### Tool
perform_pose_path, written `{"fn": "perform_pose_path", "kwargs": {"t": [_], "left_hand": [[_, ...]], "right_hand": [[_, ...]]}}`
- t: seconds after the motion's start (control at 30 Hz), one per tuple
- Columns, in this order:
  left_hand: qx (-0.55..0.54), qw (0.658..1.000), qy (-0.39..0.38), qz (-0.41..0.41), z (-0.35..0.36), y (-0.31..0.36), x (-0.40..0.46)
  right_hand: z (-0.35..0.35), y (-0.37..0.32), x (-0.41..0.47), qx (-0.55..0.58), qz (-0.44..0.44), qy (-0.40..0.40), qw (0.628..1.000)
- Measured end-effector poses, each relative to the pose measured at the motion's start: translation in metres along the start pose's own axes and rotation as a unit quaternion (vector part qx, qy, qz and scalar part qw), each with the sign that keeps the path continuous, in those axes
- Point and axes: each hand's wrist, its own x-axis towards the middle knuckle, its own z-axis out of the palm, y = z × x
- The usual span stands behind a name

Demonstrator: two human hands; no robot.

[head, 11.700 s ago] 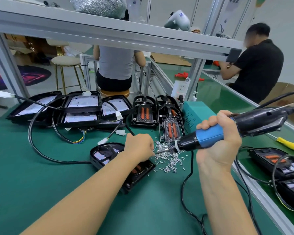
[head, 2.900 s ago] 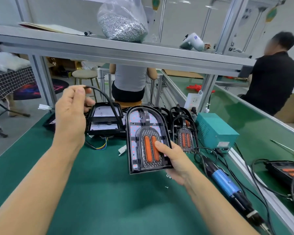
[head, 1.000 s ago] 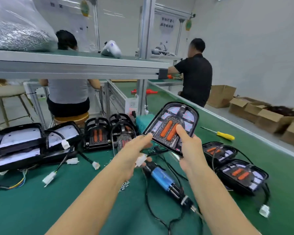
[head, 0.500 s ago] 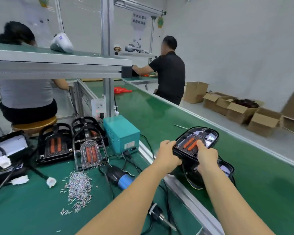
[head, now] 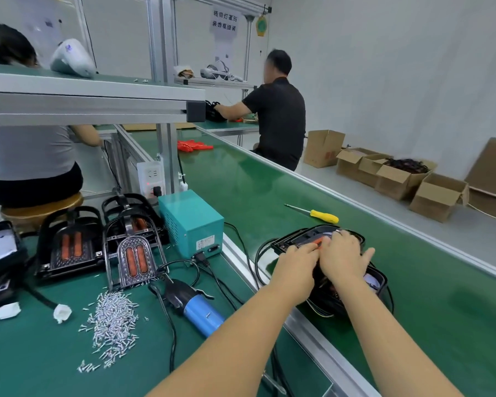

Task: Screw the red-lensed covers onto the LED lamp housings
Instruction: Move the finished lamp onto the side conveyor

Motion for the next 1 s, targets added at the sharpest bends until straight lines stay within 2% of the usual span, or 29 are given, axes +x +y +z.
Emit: {"fn": "perform_pose_path", "kwargs": {"t": [0.07,0.17,0.33,0.47,0.6,0.73,1.0], "left_hand": [[0.009,1.0,-0.003,0.006,0.0,-0.004,0.001],[0.03,0.999,-0.018,0.016,0.0,-0.008,0.0],[0.049,0.998,-0.046,-0.014,0.0,-0.017,-0.014],[0.052,0.996,-0.052,-0.048,-0.011,-0.033,-0.036],[0.034,0.994,-0.024,-0.1,-0.029,-0.053,-0.063],[0.034,0.986,0.006,-0.161,-0.046,-0.078,-0.094],[0.098,0.951,0.055,-0.287,-0.078,-0.134,-0.182]], "right_hand": [[0.0,0.001,-0.003,-0.038,-0.048,-0.037,0.997],[-0.001,0.003,-0.005,-0.081,-0.072,-0.055,0.993],[0.0,0.004,-0.004,-0.064,-0.044,-0.065,0.995],[-0.003,0.001,-0.004,-0.094,-0.035,-0.09,0.991],[-0.006,-0.012,-0.013,-0.102,-0.038,-0.066,0.992],[-0.003,-0.051,-0.041,-0.075,-0.121,-0.044,0.989],[0.017,-0.153,-0.13,-0.037,-0.31,-0.116,0.943]]}}
